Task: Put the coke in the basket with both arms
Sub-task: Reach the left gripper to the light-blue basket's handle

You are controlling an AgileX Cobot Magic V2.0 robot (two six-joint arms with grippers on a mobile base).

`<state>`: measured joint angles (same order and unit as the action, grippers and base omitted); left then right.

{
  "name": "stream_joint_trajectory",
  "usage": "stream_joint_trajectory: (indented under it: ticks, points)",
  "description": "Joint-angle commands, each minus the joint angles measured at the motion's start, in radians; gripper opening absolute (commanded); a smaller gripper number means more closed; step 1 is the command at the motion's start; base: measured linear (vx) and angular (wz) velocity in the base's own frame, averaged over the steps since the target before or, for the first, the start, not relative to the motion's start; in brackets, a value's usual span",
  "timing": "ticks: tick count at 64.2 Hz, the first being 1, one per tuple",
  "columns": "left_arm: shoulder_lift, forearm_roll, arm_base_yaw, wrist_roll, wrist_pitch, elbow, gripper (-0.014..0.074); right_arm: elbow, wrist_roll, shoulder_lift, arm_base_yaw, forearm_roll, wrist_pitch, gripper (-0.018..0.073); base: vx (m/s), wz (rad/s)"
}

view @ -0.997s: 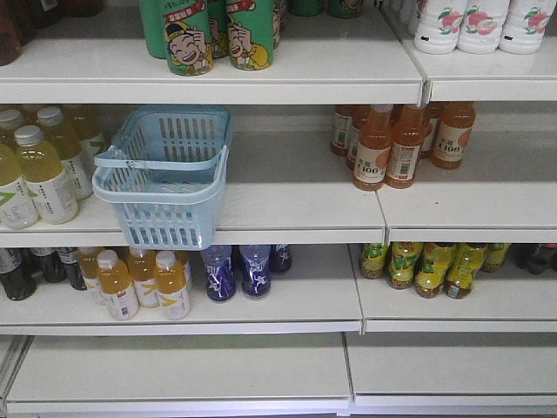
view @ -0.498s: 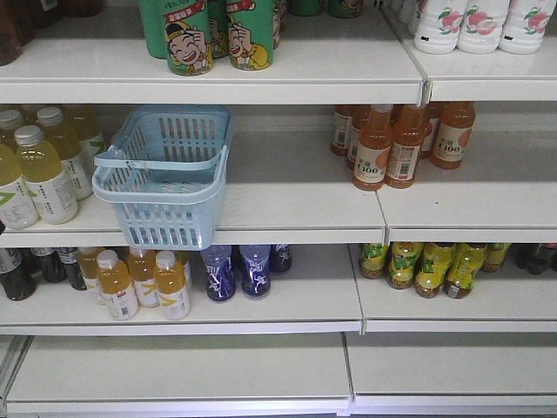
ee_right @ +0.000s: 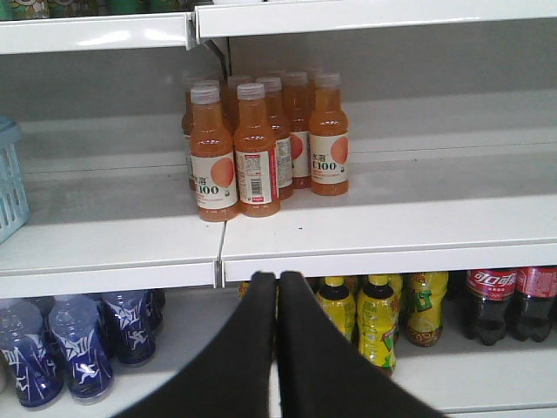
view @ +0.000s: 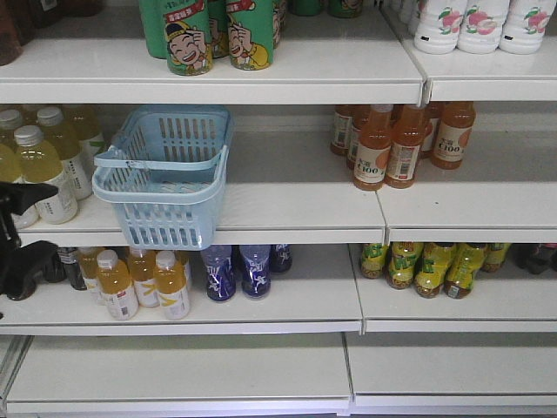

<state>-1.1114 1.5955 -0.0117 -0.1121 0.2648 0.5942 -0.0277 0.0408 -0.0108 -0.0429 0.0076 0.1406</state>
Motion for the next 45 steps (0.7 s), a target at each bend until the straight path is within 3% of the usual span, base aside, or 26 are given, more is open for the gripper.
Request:
stream_joint_trajectory:
  ticks: [1, 11, 45]
  points:
    - [-0.074, 0.087, 0.006, -0.053, 0.103, 0.104, 0.0496, -0.011, -0.004, -0.018, -0.005, -0.008, -0.078, -0.0009, 0.0, 0.0]
    - [-0.215, 0.189, 0.006, -0.062, 0.186, 0.216, 0.0496, -0.011, -0.004, -0.018, -0.005, -0.008, -0.078, -0.0009, 0.0, 0.0]
    - [-0.503, 0.189, 0.007, -0.062, 0.194, 0.465, 0.0496, -0.011, -0.004, -0.018, -0.005, -0.008, -0.078, -0.0009, 0.0, 0.0]
